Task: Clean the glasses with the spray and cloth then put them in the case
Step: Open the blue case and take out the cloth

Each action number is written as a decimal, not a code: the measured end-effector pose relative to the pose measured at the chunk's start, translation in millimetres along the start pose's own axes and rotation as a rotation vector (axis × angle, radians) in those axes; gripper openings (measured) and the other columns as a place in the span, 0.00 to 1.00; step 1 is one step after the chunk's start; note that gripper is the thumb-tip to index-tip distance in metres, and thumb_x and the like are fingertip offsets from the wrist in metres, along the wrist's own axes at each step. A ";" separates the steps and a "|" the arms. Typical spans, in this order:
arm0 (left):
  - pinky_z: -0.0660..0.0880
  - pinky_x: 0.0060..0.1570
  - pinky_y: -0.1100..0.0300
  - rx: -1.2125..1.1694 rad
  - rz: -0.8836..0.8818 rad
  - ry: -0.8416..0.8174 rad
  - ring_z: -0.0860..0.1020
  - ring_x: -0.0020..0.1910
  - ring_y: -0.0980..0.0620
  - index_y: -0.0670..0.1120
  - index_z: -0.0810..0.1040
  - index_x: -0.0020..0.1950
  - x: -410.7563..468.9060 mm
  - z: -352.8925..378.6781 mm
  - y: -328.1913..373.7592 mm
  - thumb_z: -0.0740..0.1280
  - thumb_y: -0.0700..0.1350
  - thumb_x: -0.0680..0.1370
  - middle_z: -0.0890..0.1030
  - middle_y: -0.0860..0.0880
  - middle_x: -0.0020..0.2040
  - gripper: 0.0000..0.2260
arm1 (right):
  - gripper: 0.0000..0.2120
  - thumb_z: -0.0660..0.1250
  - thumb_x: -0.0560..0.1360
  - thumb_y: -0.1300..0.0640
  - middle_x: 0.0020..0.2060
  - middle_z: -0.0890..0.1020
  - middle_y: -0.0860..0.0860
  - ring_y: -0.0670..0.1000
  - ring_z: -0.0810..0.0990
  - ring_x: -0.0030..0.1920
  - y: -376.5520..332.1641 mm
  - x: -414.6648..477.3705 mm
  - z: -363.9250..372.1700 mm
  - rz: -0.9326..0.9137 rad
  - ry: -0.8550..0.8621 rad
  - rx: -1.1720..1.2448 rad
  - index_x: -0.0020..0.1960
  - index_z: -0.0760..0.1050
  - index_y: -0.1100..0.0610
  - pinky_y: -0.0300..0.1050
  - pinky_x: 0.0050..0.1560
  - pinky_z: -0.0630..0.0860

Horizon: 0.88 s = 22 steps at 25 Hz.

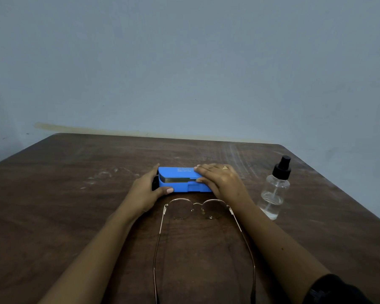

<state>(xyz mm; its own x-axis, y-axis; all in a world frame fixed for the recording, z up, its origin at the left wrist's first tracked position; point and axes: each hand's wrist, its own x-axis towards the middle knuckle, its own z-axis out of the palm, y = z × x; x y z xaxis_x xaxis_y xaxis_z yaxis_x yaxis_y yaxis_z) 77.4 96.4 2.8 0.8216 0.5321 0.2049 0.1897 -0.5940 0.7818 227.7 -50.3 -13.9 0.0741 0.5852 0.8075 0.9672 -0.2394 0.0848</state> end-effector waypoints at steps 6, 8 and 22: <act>0.64 0.58 0.63 -0.046 -0.011 0.023 0.70 0.63 0.51 0.41 0.58 0.70 1.6 0.8 -1.7 0.73 0.37 0.67 0.69 0.45 0.69 0.36 | 0.18 0.57 0.74 0.50 0.54 0.82 0.54 0.58 0.79 0.54 -0.6 -0.6 -2.7 0.230 -0.060 0.066 0.56 0.77 0.58 0.53 0.54 0.74; 0.66 0.57 0.62 -0.065 -0.001 0.031 0.71 0.59 0.52 0.41 0.59 0.66 2.7 0.7 -4.8 0.74 0.35 0.66 0.71 0.45 0.68 0.33 | 0.12 0.57 0.77 0.59 0.54 0.78 0.53 0.53 0.78 0.53 0.0 1.1 -3.6 0.377 -0.048 0.201 0.56 0.74 0.59 0.47 0.55 0.74; 0.63 0.66 0.56 0.082 0.008 -0.069 0.65 0.70 0.45 0.52 0.55 0.73 9.0 -4.3 -6.7 0.71 0.39 0.70 0.65 0.45 0.72 0.38 | 0.02 0.64 0.74 0.67 0.50 0.73 0.61 0.52 0.74 0.44 -3.2 6.1 -14.7 0.555 0.125 0.254 0.45 0.74 0.65 0.44 0.43 0.75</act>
<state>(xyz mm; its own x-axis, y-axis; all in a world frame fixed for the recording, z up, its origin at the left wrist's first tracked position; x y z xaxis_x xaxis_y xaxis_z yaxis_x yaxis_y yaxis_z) 81.3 107.8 1.9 0.8576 0.4863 0.1675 0.2244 -0.6468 0.7288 221.5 -57.4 -0.7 0.5685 0.3274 0.7548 0.8212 -0.2812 -0.4965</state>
